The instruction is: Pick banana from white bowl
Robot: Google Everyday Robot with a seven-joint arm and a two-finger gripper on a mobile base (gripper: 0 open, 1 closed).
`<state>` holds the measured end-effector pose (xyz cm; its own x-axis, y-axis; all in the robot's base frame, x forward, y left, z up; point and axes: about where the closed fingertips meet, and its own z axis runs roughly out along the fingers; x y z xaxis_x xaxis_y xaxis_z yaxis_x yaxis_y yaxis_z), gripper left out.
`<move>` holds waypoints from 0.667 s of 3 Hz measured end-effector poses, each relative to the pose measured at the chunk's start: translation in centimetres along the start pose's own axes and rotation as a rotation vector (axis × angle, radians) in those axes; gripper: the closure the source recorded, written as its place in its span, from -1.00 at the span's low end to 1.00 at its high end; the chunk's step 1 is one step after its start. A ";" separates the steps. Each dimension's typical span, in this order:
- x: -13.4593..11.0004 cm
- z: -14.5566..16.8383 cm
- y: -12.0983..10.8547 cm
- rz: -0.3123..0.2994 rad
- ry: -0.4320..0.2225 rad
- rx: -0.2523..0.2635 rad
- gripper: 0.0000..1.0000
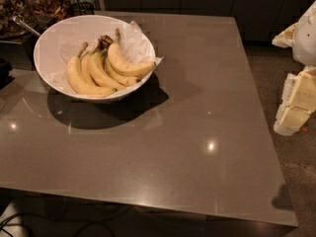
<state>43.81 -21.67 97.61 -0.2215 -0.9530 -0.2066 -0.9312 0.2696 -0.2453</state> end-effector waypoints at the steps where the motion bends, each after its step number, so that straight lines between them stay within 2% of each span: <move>1: 0.0 0.0 0.0 0.000 0.000 0.000 -1.00; 2: -0.7 -0.3 -0.1 -0.004 0.018 0.008 -1.00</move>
Offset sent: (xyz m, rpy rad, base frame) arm 0.0022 0.0120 0.0052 -0.0472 0.0187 -0.0040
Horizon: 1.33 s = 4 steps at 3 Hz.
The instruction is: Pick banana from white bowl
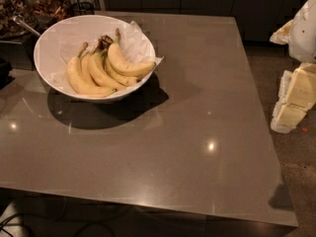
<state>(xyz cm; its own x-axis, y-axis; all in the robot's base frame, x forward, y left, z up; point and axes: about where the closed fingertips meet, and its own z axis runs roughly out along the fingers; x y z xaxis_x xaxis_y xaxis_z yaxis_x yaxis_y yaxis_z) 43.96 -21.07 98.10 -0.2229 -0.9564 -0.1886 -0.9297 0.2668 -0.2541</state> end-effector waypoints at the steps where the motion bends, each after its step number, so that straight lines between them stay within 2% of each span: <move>1: -1.6 -0.2 -0.6 -0.014 0.043 -0.008 -1.00; 2: -3.7 0.2 -1.3 -0.041 0.090 -0.024 -1.00; 3: -4.3 0.1 -1.7 -0.047 0.079 -0.005 -1.00; 4: -5.6 0.6 -2.2 -0.053 0.047 -0.011 -1.00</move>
Offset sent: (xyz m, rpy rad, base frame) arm 0.0252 0.0485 0.0072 -0.1695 0.1312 0.0398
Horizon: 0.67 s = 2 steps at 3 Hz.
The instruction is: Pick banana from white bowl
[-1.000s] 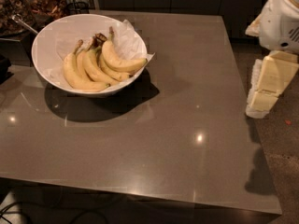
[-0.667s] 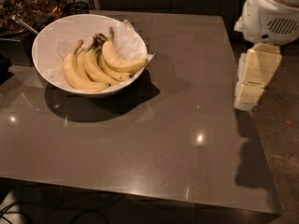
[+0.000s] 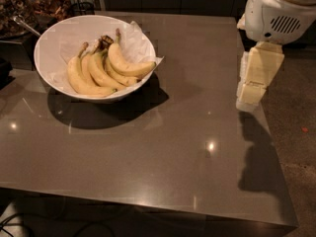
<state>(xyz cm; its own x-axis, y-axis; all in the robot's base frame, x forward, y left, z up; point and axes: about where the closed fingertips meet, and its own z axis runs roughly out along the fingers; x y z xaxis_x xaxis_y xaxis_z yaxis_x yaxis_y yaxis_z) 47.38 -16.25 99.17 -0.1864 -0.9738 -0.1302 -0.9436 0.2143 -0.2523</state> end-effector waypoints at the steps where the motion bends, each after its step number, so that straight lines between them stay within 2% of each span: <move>1: -3.3 0.4 -1.4 0.001 -0.040 -0.027 -1.00; 2: -6.2 1.3 -3.2 -0.001 -0.060 -0.066 -1.00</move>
Offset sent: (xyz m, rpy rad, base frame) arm 0.0584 0.0758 -0.0023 0.0575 0.1845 0.0393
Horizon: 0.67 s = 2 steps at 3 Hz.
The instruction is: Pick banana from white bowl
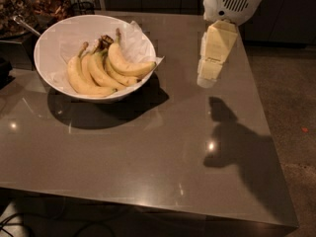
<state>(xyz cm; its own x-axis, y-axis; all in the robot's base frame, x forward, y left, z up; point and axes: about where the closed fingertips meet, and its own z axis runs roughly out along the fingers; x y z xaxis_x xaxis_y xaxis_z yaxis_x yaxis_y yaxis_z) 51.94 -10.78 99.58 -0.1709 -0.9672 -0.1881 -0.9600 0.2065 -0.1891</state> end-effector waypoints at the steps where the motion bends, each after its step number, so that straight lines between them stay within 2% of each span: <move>1: -0.9 -0.1 -0.7 -0.005 -0.024 0.026 -1.00; 2: -1.8 0.1 -1.1 -0.002 -0.069 0.035 -1.00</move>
Offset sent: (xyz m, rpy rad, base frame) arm 0.0098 0.0184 0.0007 0.0860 -0.0154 0.0137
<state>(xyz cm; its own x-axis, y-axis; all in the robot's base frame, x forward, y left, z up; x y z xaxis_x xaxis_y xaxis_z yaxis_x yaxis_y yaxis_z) 53.36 -9.25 100.04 -0.1525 -0.9554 -0.2531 -0.9518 0.2109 -0.2227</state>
